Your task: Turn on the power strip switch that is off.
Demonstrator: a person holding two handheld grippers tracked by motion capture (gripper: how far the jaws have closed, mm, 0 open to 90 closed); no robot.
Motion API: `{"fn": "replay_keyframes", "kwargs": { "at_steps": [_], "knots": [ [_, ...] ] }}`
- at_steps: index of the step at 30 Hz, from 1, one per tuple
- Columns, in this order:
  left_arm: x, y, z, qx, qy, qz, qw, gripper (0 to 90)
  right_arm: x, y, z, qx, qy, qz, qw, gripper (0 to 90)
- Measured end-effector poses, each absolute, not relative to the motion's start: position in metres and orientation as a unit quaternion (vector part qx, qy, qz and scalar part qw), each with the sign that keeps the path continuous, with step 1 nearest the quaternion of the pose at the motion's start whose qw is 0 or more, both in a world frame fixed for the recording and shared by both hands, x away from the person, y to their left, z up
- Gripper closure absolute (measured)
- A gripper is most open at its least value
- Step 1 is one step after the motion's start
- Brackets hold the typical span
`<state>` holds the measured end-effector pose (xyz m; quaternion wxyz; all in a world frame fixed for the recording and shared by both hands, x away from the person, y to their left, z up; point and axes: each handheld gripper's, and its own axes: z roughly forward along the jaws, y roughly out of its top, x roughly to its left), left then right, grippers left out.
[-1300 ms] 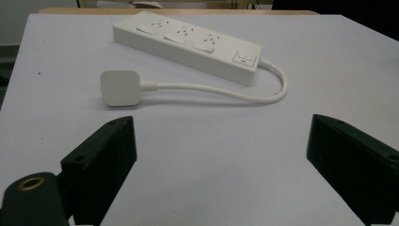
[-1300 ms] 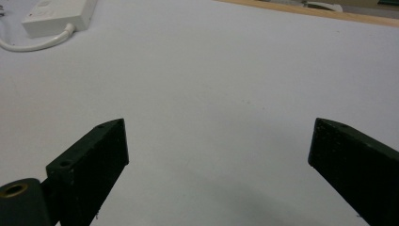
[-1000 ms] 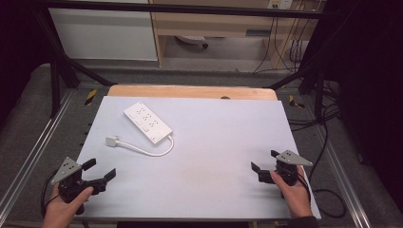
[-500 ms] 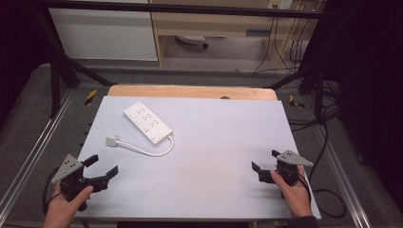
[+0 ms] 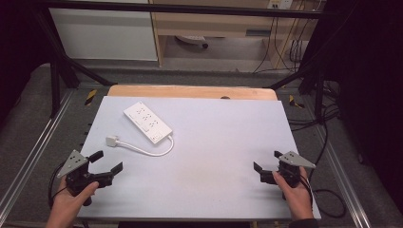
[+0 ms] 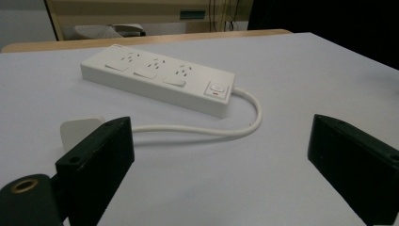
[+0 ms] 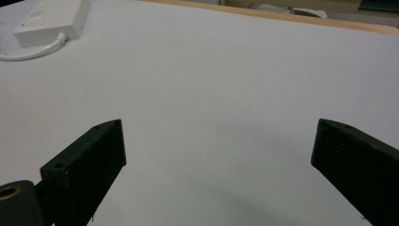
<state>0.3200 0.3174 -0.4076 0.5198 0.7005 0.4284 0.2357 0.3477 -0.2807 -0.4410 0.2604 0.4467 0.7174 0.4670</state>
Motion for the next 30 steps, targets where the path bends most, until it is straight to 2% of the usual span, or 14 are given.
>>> {"fn": "replay_keyframes", "kwargs": {
  "at_steps": [30],
  "knots": [
    [0.329,0.3,-0.386,0.711,0.413,0.217,0.527,6.7,0.346,-0.277,-0.44,0.448,0.718,0.46,0.267,3.8]
  ]
}}
